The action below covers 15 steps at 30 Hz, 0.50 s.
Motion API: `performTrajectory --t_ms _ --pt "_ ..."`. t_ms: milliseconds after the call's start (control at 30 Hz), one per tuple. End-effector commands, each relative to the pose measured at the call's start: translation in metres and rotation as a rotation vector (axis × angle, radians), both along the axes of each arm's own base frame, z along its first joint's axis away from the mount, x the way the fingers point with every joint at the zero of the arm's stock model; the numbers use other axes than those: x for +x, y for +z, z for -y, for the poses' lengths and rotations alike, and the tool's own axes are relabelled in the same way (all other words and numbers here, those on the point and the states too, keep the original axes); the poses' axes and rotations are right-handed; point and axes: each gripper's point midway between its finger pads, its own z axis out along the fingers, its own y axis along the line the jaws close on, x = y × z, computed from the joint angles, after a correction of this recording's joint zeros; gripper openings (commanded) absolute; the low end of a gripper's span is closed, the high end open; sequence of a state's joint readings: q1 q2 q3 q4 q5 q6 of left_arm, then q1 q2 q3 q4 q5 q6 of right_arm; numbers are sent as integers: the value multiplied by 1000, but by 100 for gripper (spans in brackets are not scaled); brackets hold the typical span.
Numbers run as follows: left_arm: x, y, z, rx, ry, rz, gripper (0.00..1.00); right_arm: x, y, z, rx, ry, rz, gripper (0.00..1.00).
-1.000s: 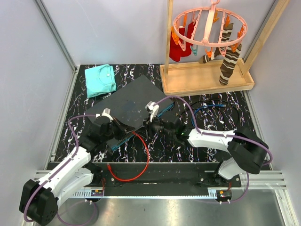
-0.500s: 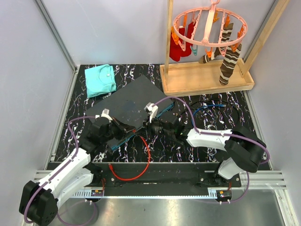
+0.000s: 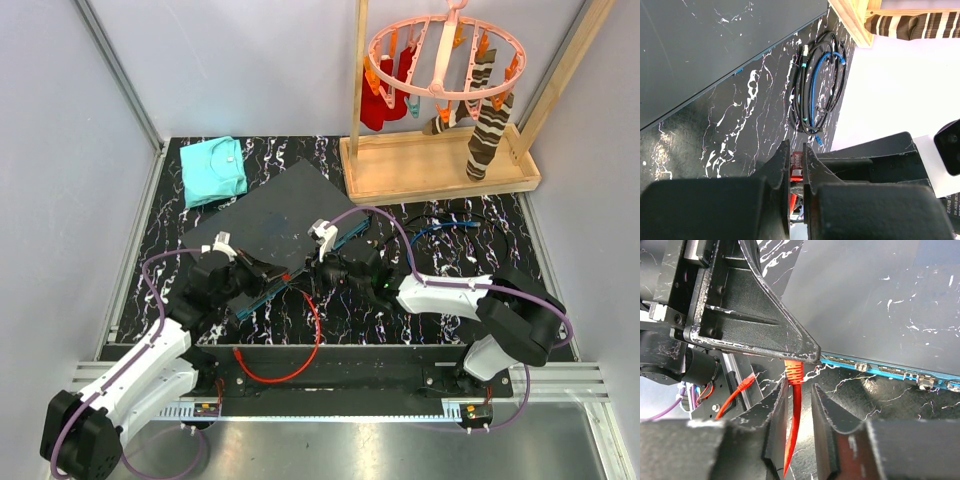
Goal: Insert the plug into the switch port
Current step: Adjust the connector.
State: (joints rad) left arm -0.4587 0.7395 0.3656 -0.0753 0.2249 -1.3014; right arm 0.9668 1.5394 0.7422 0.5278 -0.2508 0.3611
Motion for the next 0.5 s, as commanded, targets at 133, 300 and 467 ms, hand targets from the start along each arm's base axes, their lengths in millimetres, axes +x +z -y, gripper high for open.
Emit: performTrajectory --t_ms 133,300,467 --pt "2 11 6 -33 -29 41 0 2 28 -7 62 18 77 26" --pt "1 7 9 -24 -53 34 0 2 32 -10 67 40 90 7" --pt "11 -7 -20 229 -38 44 33 -5 15 -10 11 87 90 0"
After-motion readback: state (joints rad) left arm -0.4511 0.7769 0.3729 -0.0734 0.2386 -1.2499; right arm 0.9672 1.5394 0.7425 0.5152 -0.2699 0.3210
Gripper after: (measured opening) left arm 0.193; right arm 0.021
